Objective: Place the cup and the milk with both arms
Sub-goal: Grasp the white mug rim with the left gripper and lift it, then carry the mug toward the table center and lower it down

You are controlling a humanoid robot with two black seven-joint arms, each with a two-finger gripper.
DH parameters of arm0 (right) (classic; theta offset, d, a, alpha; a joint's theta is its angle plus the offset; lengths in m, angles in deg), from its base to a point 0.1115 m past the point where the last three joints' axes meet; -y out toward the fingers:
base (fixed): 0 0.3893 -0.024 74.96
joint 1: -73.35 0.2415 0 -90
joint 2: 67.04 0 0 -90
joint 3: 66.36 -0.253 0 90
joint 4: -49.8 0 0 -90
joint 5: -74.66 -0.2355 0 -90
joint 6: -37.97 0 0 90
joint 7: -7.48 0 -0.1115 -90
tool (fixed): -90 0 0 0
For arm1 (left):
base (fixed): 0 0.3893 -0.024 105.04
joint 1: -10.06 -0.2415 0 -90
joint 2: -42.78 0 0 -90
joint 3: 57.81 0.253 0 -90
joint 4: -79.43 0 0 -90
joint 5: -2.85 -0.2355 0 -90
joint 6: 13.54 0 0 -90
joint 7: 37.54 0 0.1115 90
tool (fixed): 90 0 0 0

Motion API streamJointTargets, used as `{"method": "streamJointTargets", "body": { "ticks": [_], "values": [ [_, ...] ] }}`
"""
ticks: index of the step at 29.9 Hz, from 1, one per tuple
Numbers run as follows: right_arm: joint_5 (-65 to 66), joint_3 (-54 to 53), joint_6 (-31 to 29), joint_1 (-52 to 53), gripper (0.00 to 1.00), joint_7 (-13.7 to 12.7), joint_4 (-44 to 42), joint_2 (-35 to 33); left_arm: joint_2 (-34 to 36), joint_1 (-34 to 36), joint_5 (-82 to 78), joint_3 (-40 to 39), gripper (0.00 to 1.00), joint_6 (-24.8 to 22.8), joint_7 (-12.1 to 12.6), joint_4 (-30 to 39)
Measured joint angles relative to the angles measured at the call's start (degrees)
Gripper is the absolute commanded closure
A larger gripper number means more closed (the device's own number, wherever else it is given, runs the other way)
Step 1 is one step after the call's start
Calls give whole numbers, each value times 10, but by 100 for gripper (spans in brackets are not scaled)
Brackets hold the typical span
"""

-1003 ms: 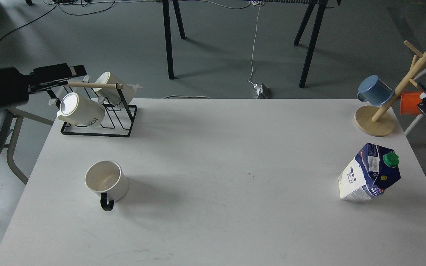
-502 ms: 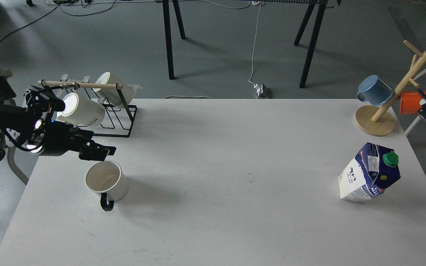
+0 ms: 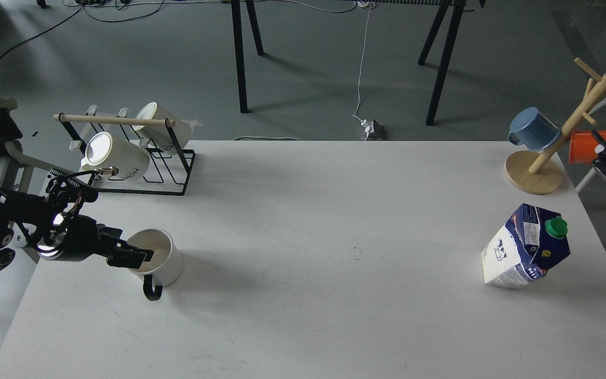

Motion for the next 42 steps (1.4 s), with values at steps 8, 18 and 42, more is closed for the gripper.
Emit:
{"method": "streamJointTargets", "body": {
  "ticks": [8, 18, 42],
  "values": [
    [0, -2, 0, -7, 6, 0, -2, 0, -15, -15, 0, 0, 49, 0, 0, -10],
    [0, -2, 0, -9, 6, 0, -3, 0, -29, -17, 6, 5, 100, 91, 0, -11],
    [-6, -16, 0, -17, 6, 3, -13, -3, -248, 113, 60, -14, 100, 0, 0, 11]
  ]
}}
